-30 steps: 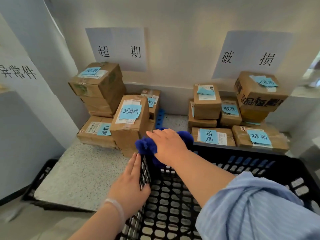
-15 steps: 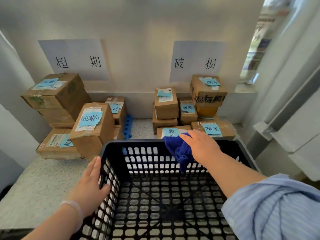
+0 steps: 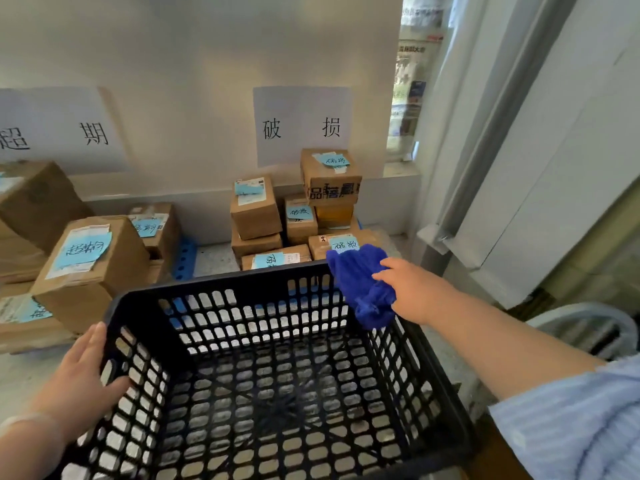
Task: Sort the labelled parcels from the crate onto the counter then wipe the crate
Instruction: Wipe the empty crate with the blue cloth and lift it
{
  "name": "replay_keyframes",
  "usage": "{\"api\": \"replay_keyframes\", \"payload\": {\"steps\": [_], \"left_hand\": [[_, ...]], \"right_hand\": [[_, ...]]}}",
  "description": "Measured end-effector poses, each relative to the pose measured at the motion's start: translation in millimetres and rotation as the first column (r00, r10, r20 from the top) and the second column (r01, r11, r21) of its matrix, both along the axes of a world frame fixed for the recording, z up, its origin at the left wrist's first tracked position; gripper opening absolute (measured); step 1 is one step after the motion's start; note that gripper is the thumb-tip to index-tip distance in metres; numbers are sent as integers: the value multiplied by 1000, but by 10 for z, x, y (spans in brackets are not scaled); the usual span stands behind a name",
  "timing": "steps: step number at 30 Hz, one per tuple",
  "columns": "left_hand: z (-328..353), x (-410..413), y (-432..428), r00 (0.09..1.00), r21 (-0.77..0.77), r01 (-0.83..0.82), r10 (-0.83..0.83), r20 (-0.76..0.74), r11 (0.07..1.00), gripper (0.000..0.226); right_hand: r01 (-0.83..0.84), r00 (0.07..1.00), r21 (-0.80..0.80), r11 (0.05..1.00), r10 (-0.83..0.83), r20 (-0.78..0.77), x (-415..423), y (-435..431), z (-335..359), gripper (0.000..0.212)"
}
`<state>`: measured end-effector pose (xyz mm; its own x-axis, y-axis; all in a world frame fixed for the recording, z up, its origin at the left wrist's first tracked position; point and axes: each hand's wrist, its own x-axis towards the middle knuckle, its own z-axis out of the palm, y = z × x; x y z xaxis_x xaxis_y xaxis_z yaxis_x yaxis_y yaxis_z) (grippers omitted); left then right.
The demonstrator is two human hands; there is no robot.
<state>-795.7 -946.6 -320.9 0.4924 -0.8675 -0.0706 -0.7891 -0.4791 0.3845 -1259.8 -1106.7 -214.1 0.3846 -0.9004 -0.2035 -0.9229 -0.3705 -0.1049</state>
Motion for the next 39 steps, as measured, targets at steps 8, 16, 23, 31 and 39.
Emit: {"api": "replay_keyframes", "payload": {"steps": [8, 16, 23, 31, 39], "left_hand": [[-198, 183, -45, 999, -29, -1, 2, 43, 1000, 106], [-205, 182, -55, 996, -43, 23, -19, 84, 999, 106], [-239, 217, -53, 995, -22, 32, -30, 97, 999, 101], [-165, 112, -57, 1000, -84, 14, -12, 24, 996, 79], [24, -68, 18, 994, -95, -2, -9, -111, 995, 77]], "right_hand": [[128, 990, 40, 991, -130, 55, -383, 426, -212, 49], [190, 956, 162, 968, -220, 193, -26, -88, -507, 106], [264, 942, 117, 957, -282, 181, 165, -377, -527, 91], [233, 928, 179, 956, -274, 254, -246, 573, -439, 71], [359, 894, 222, 907, -402, 197, -479, 1579, -394, 63]]}}
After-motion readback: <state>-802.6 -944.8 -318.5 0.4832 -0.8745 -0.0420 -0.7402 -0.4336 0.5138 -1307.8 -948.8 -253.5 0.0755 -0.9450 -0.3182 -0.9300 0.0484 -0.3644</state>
